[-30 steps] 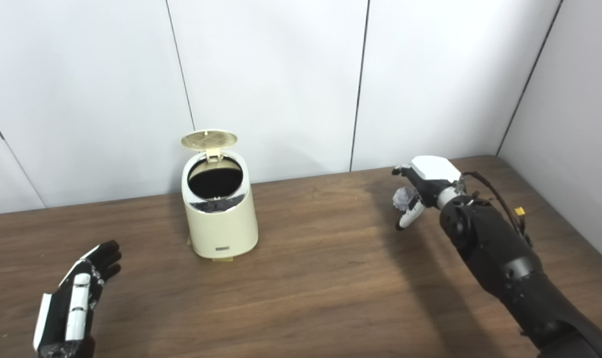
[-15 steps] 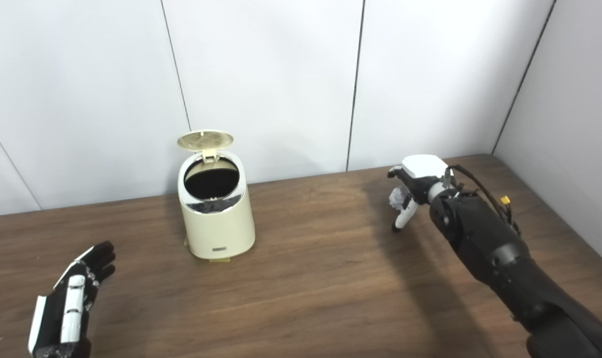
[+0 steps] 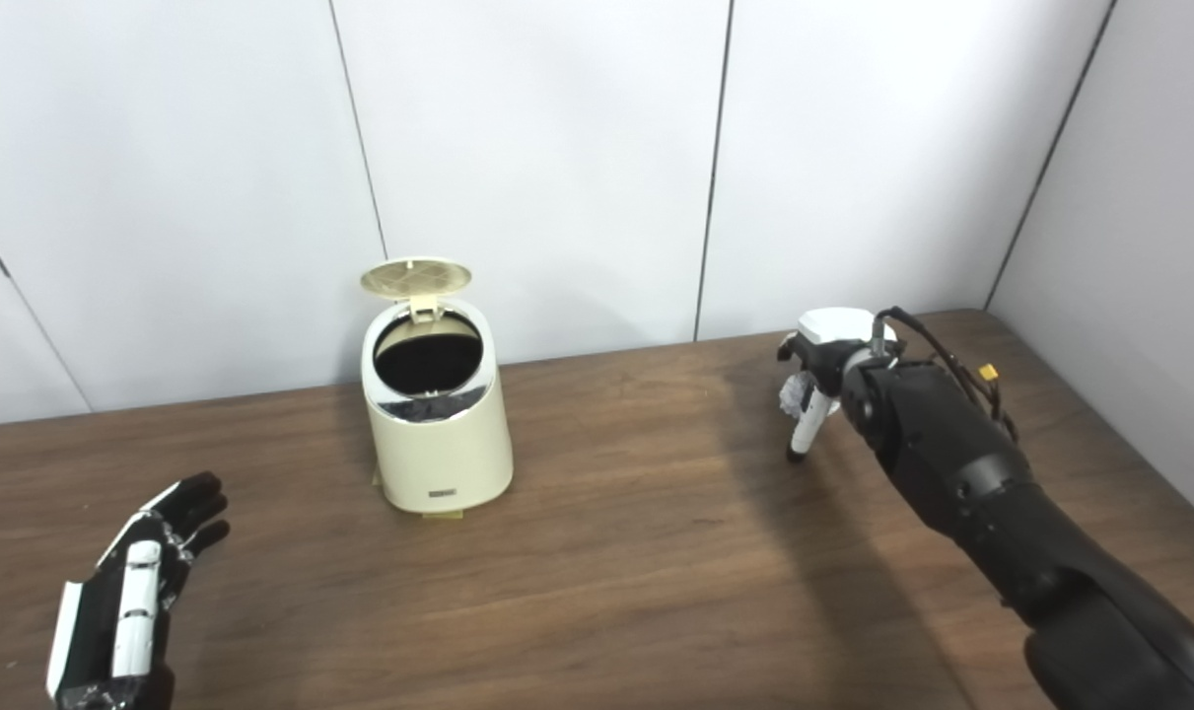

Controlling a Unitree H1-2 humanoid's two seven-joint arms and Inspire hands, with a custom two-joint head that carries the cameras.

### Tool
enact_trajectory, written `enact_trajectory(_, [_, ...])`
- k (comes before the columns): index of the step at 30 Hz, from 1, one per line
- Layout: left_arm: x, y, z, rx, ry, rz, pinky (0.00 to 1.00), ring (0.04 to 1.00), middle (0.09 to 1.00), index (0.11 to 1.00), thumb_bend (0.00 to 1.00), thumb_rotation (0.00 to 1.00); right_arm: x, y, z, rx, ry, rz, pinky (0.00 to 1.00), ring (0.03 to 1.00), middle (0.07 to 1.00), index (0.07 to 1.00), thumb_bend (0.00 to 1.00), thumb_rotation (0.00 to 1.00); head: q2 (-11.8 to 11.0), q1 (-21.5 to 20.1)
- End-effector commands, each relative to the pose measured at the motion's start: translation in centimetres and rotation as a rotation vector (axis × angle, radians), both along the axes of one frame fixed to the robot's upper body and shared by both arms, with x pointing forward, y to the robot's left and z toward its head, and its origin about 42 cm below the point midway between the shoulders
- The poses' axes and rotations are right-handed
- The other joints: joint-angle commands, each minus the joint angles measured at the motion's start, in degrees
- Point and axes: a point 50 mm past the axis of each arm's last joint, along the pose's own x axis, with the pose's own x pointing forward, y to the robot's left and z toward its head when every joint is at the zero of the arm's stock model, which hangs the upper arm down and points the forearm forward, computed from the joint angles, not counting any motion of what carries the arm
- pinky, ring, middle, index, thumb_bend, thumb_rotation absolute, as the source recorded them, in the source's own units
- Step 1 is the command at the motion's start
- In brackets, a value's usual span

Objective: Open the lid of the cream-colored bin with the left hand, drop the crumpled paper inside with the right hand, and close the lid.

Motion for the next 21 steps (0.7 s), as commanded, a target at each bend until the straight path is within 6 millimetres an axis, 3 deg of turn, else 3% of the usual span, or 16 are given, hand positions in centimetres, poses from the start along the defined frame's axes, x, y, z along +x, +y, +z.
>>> enact_trajectory(1, [0.2,-0.1,1.7,-0.001,-0.073,-0.010,0.83,0.838,0.832,0.808,0.33,0.88,0.5,-1.8,1.6,-0.036,-0.012,-0.058,0.50,0.603,0.702,0.843,0.82,0.15,0.1,0.0])
enact_trajectory(7, [0.3,-0.2,1.7,-0.004,-0.071,-0.007,0.83,0.832,0.826,0.802,0.33,0.86,0.6,-1.9,1.7,-0.084,-0.005,-0.032,0.51,0.619,0.708,0.795,0.81,0.16,0.1,0.3])
enact_trajectory(11, [0.3,-0.3,1.9,-0.009,-0.074,-0.003,0.81,0.830,0.822,0.795,0.33,0.85,0.4,-2.1,1.4,-0.082,-0.029,-0.011,0.41,0.506,0.616,0.747,0.78,0.09,0.1,0.5])
enact_trajectory(12, [0.3,-0.4,1.9,-0.008,-0.075,-0.001,0.81,0.829,0.819,0.792,0.32,0.85,0.3,-2.3,1.2,-0.080,-0.039,-0.002,0.39,0.487,0.554,0.735,0.68,0.05,0.1,0.5])
enact_trajectory(14, [0.3,-0.3,1.9,-0.007,-0.078,0.001,0.80,0.828,0.818,0.792,0.32,0.85,0.2,-2.5,1.0,-0.071,-0.062,0.017,0.42,0.506,0.507,0.697,0.59,0.01,0.2,0.5])
enact_trajectory(15, [0.3,-0.3,1.9,-0.008,-0.078,0.001,0.80,0.827,0.818,0.791,0.32,0.85,0.0,-2.6,1.0,-0.059,-0.076,0.023,0.44,0.527,0.476,0.591,0.55,0.00,0.2,0.5])
enact_trajectory(18, [0.3,-0.3,2.0,-0.005,-0.079,0.004,0.79,0.826,0.816,0.789,0.34,0.85,-0.5,-2.5,1.1,-0.032,-0.106,0.031,0.43,0.520,0.508,0.491,0.53,0.00,0.3,0.5])
enact_trajectory(21, [0.3,-0.3,1.9,-0.004,-0.080,0.002,0.81,0.829,0.819,0.791,0.33,0.86,-0.5,-2.9,0.5,-0.027,-0.136,0.023,0.45,0.540,0.528,0.472,0.52,0.00,0.4,0.5])
